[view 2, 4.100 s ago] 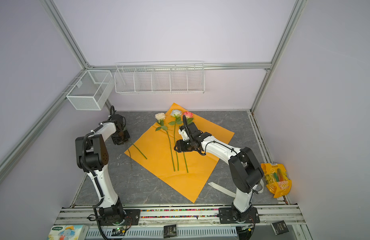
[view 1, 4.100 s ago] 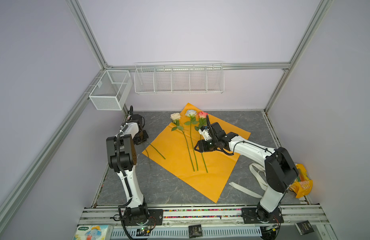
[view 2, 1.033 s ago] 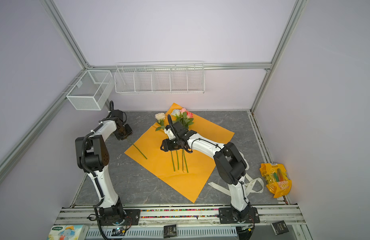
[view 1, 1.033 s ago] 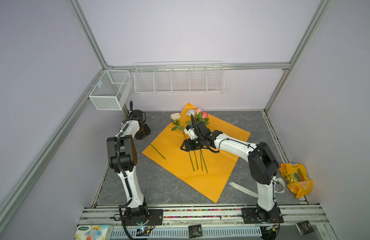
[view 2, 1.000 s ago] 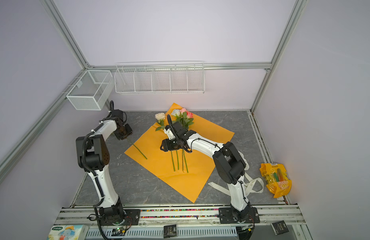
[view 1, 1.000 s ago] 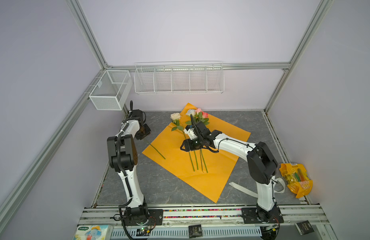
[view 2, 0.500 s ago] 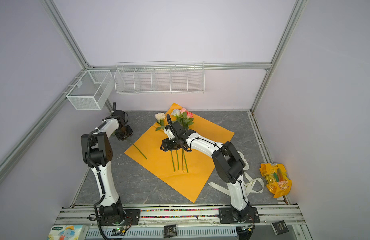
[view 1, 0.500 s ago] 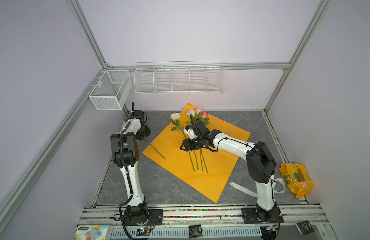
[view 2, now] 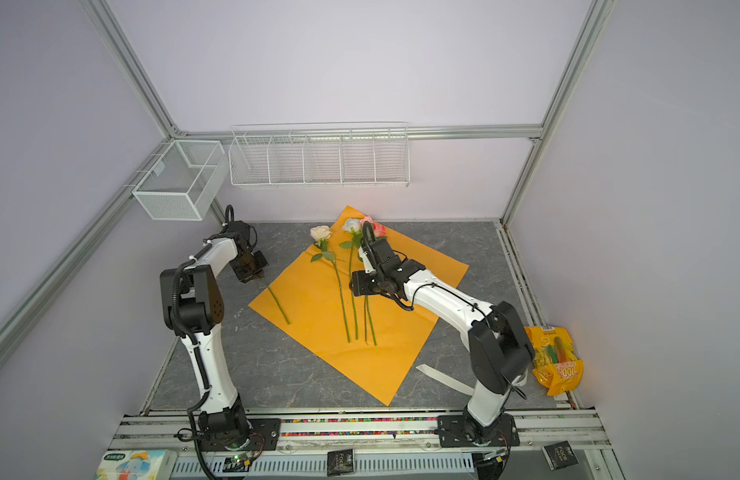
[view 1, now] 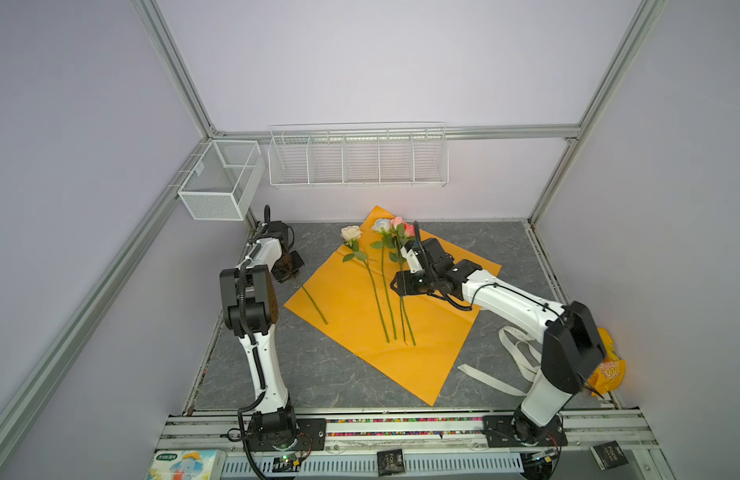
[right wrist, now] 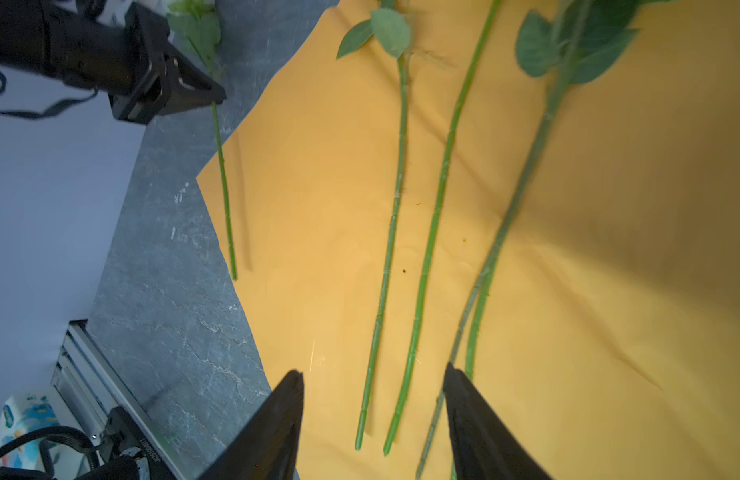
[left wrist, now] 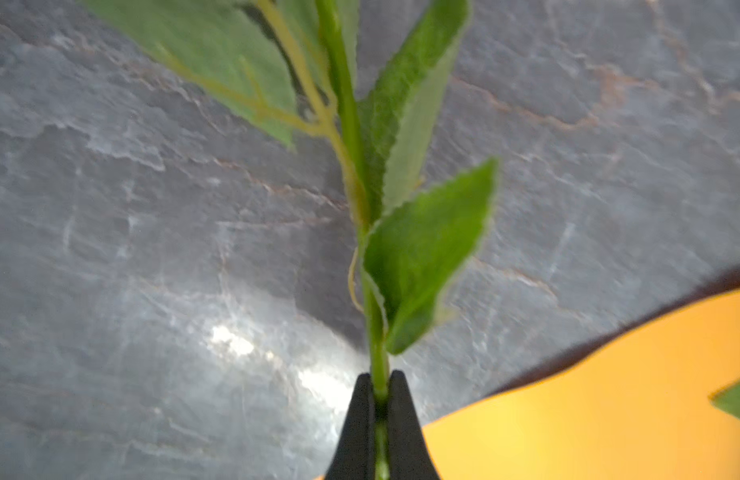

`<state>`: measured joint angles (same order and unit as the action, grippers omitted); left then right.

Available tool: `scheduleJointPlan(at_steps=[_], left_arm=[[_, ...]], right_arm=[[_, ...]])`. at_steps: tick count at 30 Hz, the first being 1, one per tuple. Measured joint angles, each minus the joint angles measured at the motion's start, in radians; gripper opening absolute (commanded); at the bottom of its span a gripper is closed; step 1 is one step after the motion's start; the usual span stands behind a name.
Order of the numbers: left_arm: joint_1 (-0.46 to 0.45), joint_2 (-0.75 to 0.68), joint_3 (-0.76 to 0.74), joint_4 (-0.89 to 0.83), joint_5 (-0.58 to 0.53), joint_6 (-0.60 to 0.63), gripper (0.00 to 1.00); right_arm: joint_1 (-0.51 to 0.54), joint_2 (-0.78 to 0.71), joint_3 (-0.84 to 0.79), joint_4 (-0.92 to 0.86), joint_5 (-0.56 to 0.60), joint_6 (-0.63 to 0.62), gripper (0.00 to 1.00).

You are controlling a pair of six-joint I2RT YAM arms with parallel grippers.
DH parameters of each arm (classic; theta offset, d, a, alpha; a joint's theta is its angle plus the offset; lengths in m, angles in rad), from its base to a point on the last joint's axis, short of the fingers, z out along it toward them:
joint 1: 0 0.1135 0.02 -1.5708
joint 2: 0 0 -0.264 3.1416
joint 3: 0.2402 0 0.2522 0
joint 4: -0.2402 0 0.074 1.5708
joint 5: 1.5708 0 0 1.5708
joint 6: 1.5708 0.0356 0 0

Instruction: Tie the bouquet of fake flowers

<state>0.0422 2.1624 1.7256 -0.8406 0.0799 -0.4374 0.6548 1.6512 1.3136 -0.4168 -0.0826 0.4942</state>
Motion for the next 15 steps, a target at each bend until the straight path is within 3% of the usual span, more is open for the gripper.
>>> scheduleJointPlan(at_steps=[4, 9, 15], left_arm=[[-0.100, -0.130, -0.065, 0.006, 0.021, 0.011, 0.00], [-0.333, -0.302, -0.193, 0.086, 0.060, -0.011, 0.00], [-0.517, -0.278, -0.234, 0.214, 0.130, -0.057, 0.00]], right_arm=[[-0.082, -0.124, -0.109, 0.005, 0.040, 0.041, 0.58], [-0.116, -0.209, -0.223, -0.024, 0.083, 0.063, 0.58], [-0.116, -0.301, -0.280, -0.045, 0.087, 0.068, 0.58]])
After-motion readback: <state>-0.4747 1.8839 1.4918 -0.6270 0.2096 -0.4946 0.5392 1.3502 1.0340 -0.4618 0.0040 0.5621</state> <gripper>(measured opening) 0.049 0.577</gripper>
